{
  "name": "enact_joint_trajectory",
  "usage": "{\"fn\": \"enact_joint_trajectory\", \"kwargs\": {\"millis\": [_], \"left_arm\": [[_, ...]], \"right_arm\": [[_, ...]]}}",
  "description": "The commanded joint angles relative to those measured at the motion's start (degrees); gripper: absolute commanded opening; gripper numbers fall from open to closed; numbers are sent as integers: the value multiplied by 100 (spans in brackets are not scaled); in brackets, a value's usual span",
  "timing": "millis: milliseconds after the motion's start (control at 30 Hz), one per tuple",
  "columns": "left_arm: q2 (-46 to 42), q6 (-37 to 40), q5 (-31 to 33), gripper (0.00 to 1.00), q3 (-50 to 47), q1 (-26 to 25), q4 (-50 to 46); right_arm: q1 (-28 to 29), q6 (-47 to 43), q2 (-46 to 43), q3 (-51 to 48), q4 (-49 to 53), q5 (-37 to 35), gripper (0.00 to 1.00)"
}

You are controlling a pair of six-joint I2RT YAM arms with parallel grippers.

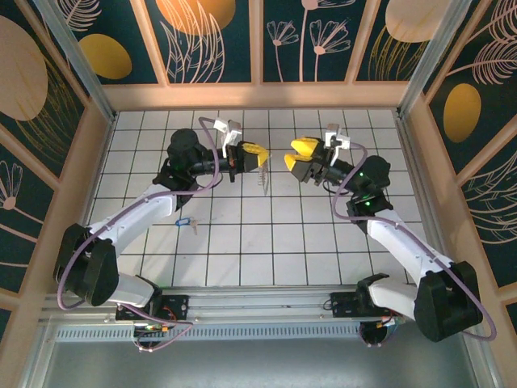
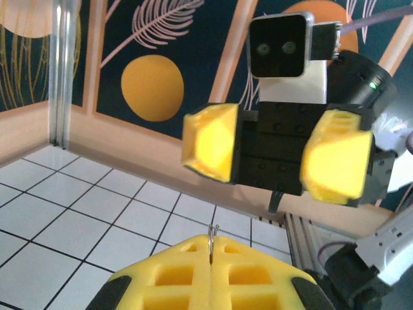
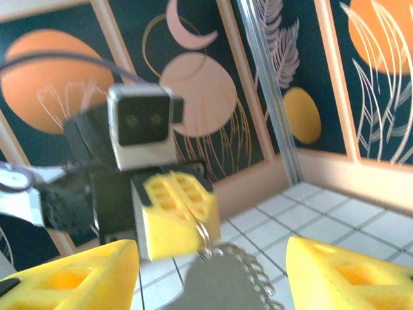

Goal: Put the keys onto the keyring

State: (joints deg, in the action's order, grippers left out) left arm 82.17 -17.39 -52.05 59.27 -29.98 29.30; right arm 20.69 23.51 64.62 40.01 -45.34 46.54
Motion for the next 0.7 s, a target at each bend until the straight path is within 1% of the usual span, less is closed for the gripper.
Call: {"fn": "enact_joint_trajectory", "kwargs": {"millis": [0, 100, 367, 467, 667], "left_arm": [[12, 780, -400, 0, 426, -17, -936], [77, 1068, -617, 0, 639, -17, -1387], [174, 1509, -997, 0, 936, -24, -2108], [203, 1553, -1086, 0, 966, -26, -2182], [229, 1571, -1149, 0, 973, -56, -2183]], "right_arm": [[-39, -660, -142, 187, 1032, 295, 62], [-57, -837, -156, 153, 1150, 532, 61], [-82, -1051, 42, 245, 1135, 1430, 58], [-61, -1032, 222, 394, 1115, 1699, 55], [-26, -1016, 501, 578, 1066, 1797, 53]]}}
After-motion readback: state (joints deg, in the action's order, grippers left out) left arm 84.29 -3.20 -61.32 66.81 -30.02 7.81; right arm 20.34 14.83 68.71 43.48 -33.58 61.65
